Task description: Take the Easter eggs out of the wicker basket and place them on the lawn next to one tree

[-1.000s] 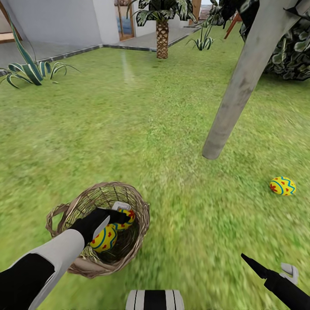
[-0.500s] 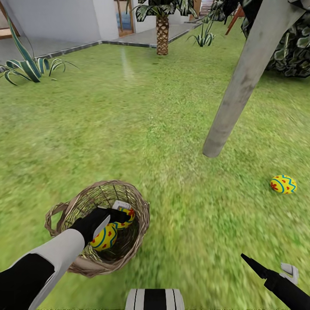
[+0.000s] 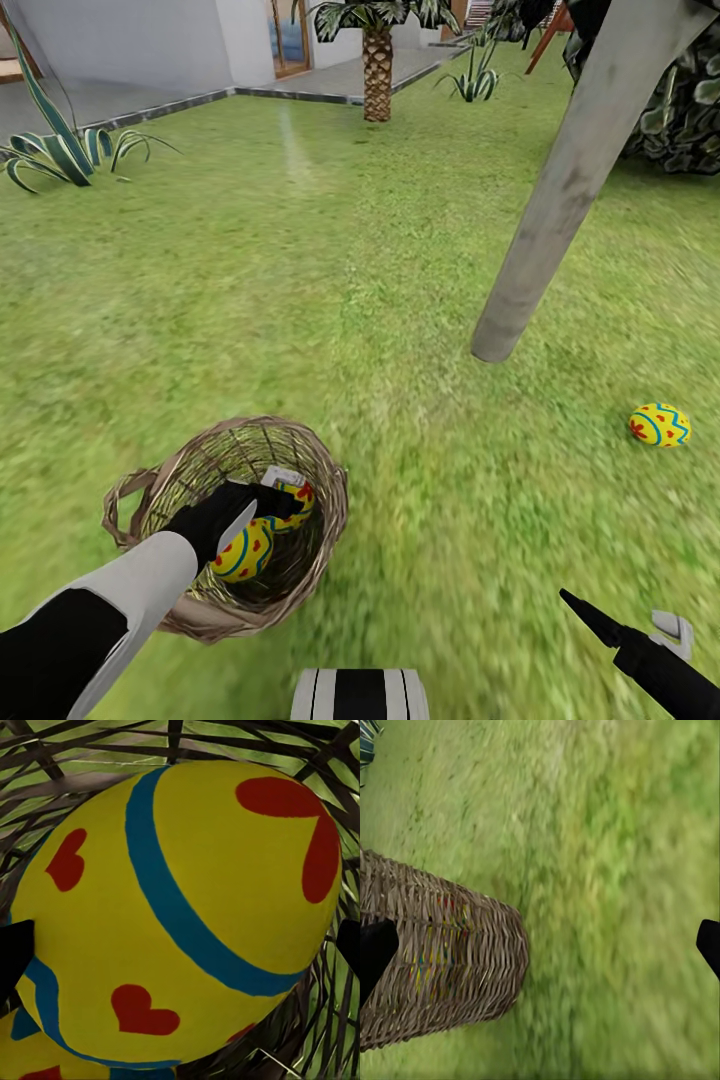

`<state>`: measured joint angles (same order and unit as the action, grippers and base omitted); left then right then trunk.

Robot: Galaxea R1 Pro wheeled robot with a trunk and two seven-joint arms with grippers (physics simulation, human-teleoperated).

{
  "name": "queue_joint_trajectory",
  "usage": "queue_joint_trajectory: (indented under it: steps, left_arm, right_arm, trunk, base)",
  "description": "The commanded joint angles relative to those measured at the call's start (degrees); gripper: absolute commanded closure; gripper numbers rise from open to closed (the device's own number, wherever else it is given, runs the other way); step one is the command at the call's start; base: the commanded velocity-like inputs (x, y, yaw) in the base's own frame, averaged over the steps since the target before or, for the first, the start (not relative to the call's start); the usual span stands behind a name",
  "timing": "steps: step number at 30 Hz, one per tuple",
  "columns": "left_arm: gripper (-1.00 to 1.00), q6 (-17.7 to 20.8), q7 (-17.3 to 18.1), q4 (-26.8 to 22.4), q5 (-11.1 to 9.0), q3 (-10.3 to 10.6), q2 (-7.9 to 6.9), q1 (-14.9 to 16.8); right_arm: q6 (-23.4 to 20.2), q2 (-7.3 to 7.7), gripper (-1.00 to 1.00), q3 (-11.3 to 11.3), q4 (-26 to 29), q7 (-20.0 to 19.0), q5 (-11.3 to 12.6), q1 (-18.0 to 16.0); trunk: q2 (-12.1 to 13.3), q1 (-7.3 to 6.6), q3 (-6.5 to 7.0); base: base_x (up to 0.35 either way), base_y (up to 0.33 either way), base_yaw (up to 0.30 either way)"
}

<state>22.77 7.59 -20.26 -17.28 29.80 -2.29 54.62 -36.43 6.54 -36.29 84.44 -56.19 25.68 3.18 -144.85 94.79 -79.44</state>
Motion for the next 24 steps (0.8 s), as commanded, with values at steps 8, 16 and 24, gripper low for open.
queue_joint_trajectory:
  steps: [8, 16, 24]
  left_arm:
    - [-1.0, 0.51, 0.05, -0.04, -1.0, 0.34, -0.06, -0.04]
    - [-1.0, 0.43, 0.03, -0.04, -1.0, 0.32, -0.05, -0.04]
    - [1.0, 0.36, 0.03, -0.04, -1.0, 0.3, -0.07, -0.04]
  right_arm:
    - [-0.4, 0.02, -1.0, 0.0, 0.03, 0.02, 0.34, 0.03]
    - [-0.4, 0.01, -1.0, 0.02, 0.03, 0.02, 0.34, 0.0]
    - [-0.4, 0.02, -1.0, 0.08, 0.03, 0.02, 0.34, -0.02]
  trunk:
    - [-0.05, 0.08, -0.71]
    - [-0.05, 0.08, -0.71]
    - [-0.05, 0.08, -0.71]
  base:
    - [0.0, 0.0, 0.0]
    - [0.0, 0.0, 0.0]
    - [0.0, 0.0, 0.0]
